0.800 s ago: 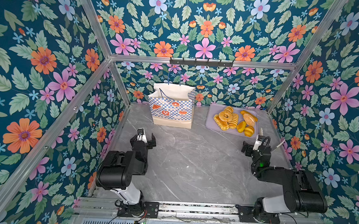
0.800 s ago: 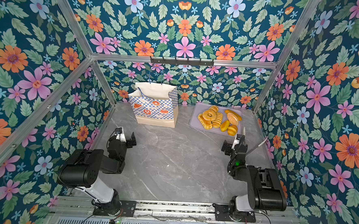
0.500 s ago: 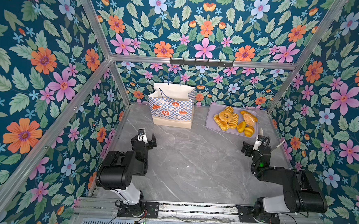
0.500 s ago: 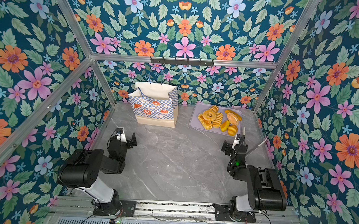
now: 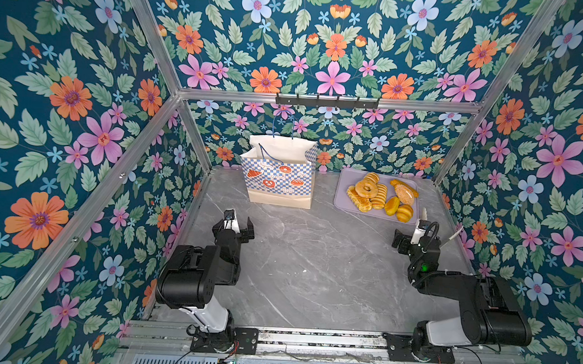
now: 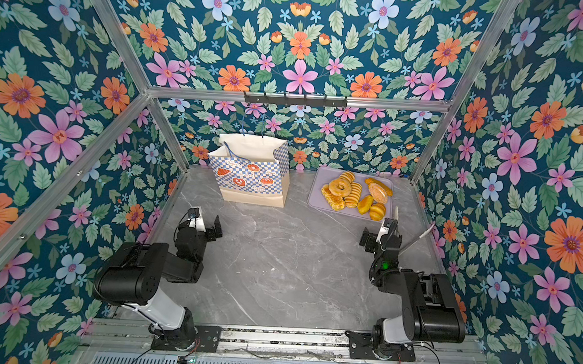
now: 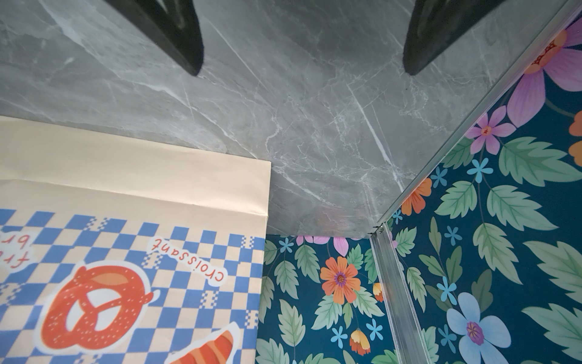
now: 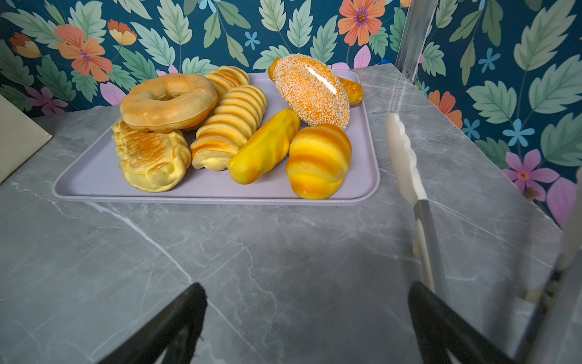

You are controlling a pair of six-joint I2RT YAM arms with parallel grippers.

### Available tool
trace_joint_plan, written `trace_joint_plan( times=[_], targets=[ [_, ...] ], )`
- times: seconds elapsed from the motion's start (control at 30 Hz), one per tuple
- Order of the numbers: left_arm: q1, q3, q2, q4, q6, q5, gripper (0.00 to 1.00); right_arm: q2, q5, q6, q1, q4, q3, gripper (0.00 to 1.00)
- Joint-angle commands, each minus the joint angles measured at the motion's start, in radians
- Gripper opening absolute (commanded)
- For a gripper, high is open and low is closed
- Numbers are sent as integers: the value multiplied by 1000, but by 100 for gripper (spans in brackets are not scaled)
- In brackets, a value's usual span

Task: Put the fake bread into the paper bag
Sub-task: 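Raise both arms from rest toward the bag and the tray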

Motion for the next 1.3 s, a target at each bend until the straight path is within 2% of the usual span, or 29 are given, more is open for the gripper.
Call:
trace_joint_plan(
  times=[0.0, 0.53, 0.63, 0.8, 0.93, 1.03, 1.17, 1.27],
  targets=[
    [1, -1, -4, 13, -2, 1, 100, -3, 8, -1, 0, 6, 4, 99],
    [2, 0, -4, 15, -2, 3, 100, -3, 8, -1, 0, 7, 5, 99],
    [0, 6, -31, -18, -15, -39, 100, -13, 11, 3, 2, 9, 6, 99],
    [0, 43, -200, -221, -44, -138, 100, -213, 76, 32, 0, -291, 85, 99],
    [0, 59, -375, -382, -155, -240, 100, -396, 94, 88, 1, -462, 106, 99],
    [0, 128, -472, -600, -274, -309, 100, -526, 137, 216, 1, -632, 142, 99],
    [0, 232, -552, -845, -394, -303, 100, -615, 231, 411, 0, -969, 253, 99],
    [0, 324, -602, -1058, -463, -269, 100, -637, 190, 478, 1, -1182, 358, 99]
  ],
)
